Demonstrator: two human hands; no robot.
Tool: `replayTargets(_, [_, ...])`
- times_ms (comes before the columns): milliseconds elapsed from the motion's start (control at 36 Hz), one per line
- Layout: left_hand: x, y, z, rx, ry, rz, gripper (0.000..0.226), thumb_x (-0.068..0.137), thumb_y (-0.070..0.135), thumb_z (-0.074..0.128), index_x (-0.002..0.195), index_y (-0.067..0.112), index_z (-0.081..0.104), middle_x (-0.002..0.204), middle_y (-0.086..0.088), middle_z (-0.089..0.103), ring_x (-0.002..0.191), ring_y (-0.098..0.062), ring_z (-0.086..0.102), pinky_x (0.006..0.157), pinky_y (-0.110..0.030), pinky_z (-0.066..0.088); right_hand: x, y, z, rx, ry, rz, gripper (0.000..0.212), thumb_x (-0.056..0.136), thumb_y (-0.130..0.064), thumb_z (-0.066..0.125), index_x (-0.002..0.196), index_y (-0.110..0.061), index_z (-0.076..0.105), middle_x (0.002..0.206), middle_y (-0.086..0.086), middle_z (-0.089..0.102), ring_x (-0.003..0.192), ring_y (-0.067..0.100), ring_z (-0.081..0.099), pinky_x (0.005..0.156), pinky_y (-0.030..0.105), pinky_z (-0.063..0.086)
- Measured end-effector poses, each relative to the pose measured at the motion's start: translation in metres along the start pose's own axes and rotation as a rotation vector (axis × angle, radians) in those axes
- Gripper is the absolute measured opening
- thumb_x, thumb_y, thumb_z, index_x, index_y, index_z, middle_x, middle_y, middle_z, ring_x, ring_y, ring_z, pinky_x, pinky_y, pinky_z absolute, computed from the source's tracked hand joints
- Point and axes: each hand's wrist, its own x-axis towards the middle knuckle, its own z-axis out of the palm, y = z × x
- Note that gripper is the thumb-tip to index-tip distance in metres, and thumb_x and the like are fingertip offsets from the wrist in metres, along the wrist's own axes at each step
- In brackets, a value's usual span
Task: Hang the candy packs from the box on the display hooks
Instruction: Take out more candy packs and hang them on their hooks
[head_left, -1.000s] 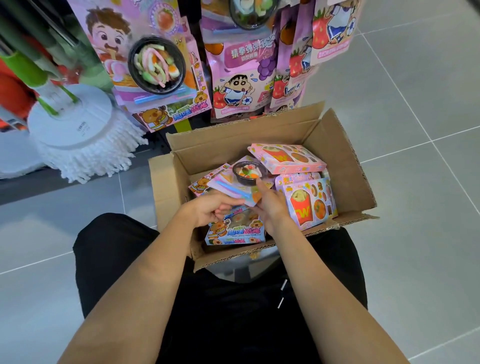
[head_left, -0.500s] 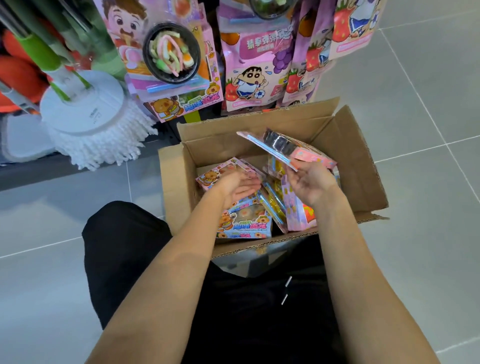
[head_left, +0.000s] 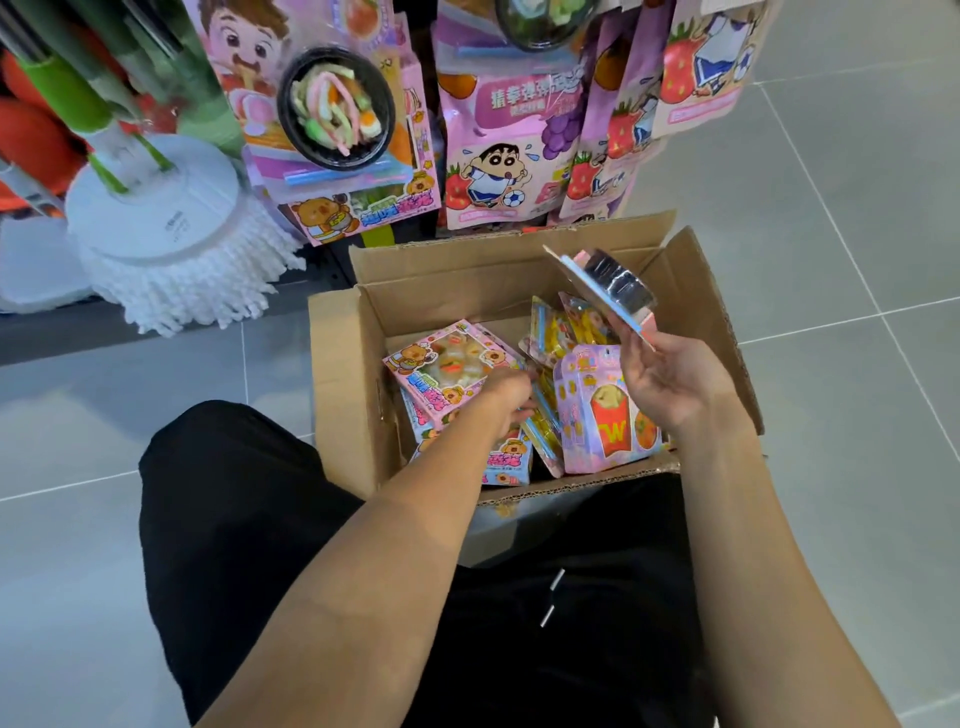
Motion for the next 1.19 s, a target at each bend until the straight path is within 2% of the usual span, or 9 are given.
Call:
replayTargets(250, [0.005,-0.007,-0.007,-0.035,0.048,-0.016,0.032,0.104,0.006,0.043,0.13,0.009,0.061,0.142,-0.012,0.054,0.053,-0.005,0.067,0.041,-0.013,0.043,0.0,0.016,-0.012,0.014,-0.025,-0.031,0.067,0.076,0.012,0.064,0.139,-0.003,0.05,0.118,0.023,0.067,0.085,0.024,0.075,0.058,0.025,0.059])
replayTargets(306, [0.002,-0.008,-0.012,-0.048,0.04,-0.032,0.031,0.104,0.007,0.042,0.129,0.006,0.06,0.14,-0.012,0.055,0.053,-0.006,0.067,0.037,-0.013,0.042,-0.006,0.018,-0.012,0.023,-0.009,0.008,0.023,0.092,0.008,0.053,0.103,0.004,0.073,0.114,0.02,0.067,0.086,0.022,0.072,0.057,0.024,0.06])
replayTargets(389, [-0.003,-0.01,-0.018,-0.05,0.006,-0.051,0.026,0.104,0.007,0.045,0.124,0.006,0.061,0.137,-0.016,0.058,0.047,-0.003,0.066,0.036,-0.014,0.044,-0.013,0.022,-0.016,0.021,-0.106,0.057,0.018,0.076,0.015,0.063,0.067,0.007,0.077,0.108,0.019,0.067,0.091,0.022,0.07,0.06,0.024,0.06])
replayTargets(611, [-0.015,-0.018,-0.014,-0.129,0.009,-0.028,0.015,0.098,0.005,0.059,0.11,0.007,0.068,0.114,-0.008,0.07,0.068,-0.011,0.069,0.076,-0.027,0.057,-0.018,0.02,-0.028,0.172,-0.268,0.093,0.045,0.052,0.019,0.076,0.096,0.013,0.074,0.102,0.024,0.072,0.08,0.024,0.075,0.058,0.025,0.06])
replayTargets(694, [-0.014,-0.019,-0.015,-0.192,0.051,-0.021,0.01,0.095,0.004,0.063,0.103,0.005,0.069,0.103,-0.006,0.07,0.068,-0.014,0.068,0.069,-0.026,0.06,-0.017,0.021,-0.035,0.132,-0.31,0.085,0.068,0.043,0.02,0.087,0.109,0.013,0.069,0.098,0.02,0.073,0.079,0.023,0.074,0.058,0.024,0.06])
replayTargets(778, [-0.012,-0.015,-0.01,-0.208,0.117,-0.006,0.004,0.094,0.005,0.065,0.09,0.007,0.066,0.095,-0.01,0.07,0.063,-0.016,0.066,0.053,-0.026,0.058,-0.023,0.022,-0.035,0.026,-0.28,0.045,0.043,0.072,0.009,0.068,0.115,0.01,0.063,0.08,0.013,0.072,0.069,0.016,0.072,0.059,0.02,0.058])
replayTargets(972, [-0.001,-0.006,-0.004,-0.031,0.247,0.043,0.017,0.091,0.012,0.071,0.089,0.007,0.055,0.091,-0.019,0.072,0.058,-0.023,0.068,0.047,-0.032,0.059,-0.029,0.018,-0.043,-0.138,-0.241,-0.006,0.032,0.092,-0.002,0.05,0.082,0.002,0.08,0.093,0.016,0.074,0.075,0.017,0.074,0.057,0.02,0.058])
replayTargets(1111, [-0.004,0.002,-0.037,0.08,0.333,0.104,0.014,0.091,0.005,0.063,0.079,0.002,0.067,0.076,-0.017,0.07,0.047,-0.023,0.059,0.05,-0.033,0.057,-0.03,0.016,-0.044,-0.198,-0.249,-0.033,0.017,0.074,-0.003,0.063,0.081,-0.001,0.079,0.093,0.016,0.073,0.074,0.016,0.073,0.054,0.02,0.057])
replayTargets(1194, [-0.005,0.003,-0.074,0.131,0.374,0.188,0.02,0.084,0.008,0.062,0.065,0.005,0.068,0.055,-0.011,0.062,0.041,-0.019,0.053,0.053,-0.027,0.045,-0.019,0.021,-0.048,-0.278,-0.247,-0.054,0.044,0.06,-0.006,0.084,0.101,0.003,0.07,0.097,0.017,0.074,0.075,0.018,0.074,0.059,0.022,0.059])
